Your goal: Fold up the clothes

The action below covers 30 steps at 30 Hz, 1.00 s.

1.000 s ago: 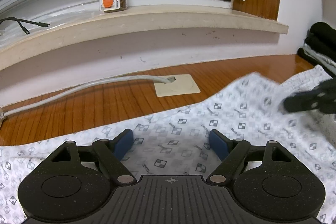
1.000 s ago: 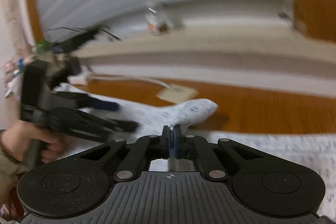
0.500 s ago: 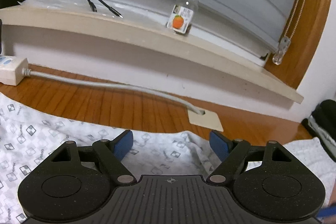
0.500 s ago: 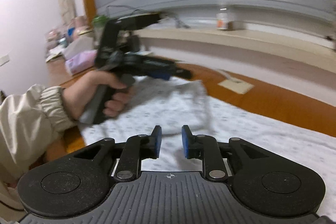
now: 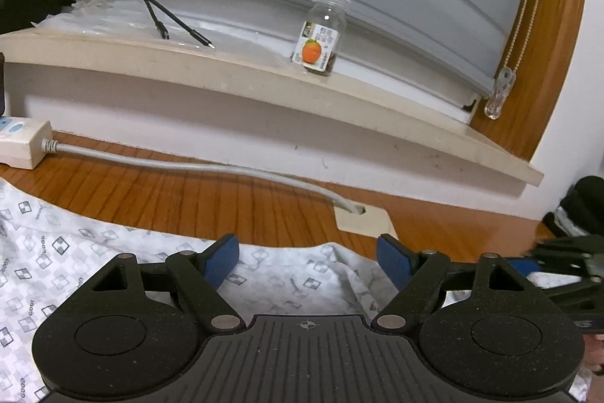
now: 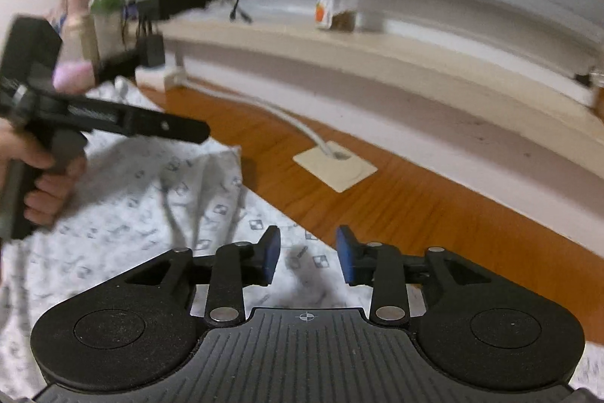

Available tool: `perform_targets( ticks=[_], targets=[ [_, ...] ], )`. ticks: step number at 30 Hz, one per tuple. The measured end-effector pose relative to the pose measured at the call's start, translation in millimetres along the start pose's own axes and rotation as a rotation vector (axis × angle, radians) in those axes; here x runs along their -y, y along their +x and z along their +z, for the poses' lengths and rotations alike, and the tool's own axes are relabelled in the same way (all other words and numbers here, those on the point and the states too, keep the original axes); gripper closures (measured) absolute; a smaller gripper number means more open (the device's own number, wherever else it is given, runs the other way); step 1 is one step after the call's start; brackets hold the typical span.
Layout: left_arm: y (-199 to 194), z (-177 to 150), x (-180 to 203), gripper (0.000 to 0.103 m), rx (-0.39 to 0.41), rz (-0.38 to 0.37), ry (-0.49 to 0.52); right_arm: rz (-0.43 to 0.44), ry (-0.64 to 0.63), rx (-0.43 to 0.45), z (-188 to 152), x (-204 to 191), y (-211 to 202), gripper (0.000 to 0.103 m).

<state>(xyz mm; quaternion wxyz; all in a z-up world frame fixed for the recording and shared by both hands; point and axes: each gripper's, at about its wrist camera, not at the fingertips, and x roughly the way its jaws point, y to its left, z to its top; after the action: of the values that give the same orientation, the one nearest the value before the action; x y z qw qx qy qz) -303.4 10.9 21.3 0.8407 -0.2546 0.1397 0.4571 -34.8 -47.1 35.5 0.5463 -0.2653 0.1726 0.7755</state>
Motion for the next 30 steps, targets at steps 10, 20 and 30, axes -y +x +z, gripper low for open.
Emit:
perform_targets(
  ticks=[10, 20, 30],
  targets=[
    [-5, 0, 0, 0.020, 0.025, -0.021, 0.014, 0.116, -0.047, -0.045, 0, 11, 20, 0.084],
    [-8, 1, 1, 0.020, 0.046, -0.034, 0.020, -0.115, -0.088, 0.079, 12, 3, 22, 0.100],
    [-5, 1, 6, 0.017, 0.018, -0.028, 0.049, -0.089, 0.049, 0.059, 22, 50, 27, 0.100]
  ],
)
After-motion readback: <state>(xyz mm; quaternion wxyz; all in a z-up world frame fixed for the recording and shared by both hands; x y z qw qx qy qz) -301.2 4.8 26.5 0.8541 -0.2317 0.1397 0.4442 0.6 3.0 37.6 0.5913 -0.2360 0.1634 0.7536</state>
